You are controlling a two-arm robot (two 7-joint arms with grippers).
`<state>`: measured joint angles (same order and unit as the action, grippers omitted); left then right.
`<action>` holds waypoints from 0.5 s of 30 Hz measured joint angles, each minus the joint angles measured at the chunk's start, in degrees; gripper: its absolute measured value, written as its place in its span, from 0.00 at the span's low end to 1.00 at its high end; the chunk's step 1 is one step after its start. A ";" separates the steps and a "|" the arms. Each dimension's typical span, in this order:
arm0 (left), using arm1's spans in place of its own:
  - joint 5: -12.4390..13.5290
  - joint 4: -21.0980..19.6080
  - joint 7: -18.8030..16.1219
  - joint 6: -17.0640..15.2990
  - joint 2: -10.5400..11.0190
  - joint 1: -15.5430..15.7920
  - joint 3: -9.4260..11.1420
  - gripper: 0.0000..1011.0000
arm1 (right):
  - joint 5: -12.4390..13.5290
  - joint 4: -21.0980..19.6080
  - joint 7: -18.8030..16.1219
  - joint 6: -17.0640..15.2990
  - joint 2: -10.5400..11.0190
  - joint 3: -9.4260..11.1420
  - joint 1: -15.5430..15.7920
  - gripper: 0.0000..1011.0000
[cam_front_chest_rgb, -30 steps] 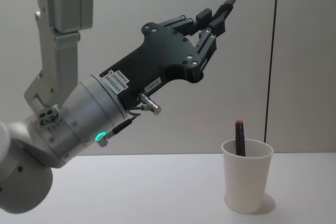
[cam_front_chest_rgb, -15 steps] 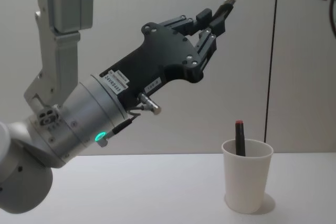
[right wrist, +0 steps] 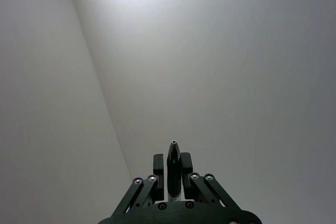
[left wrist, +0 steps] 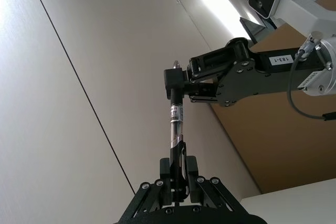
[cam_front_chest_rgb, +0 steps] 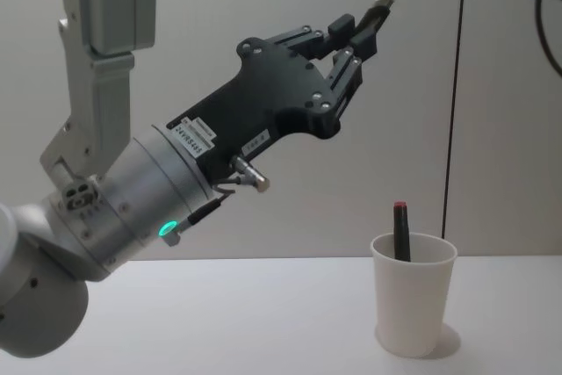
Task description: Place the pen into the pen holder.
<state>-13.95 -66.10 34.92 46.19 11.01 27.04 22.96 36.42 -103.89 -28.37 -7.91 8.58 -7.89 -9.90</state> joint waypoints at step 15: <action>0.00 0.00 0.00 0.00 0.00 0.00 0.00 0.23 | 1.31 0.04 0.83 0.09 0.39 -0.45 -0.44 0.11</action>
<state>-13.94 -66.11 34.91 46.19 11.01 27.04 22.96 37.73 -103.85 -27.54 -7.82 8.98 -8.34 -10.35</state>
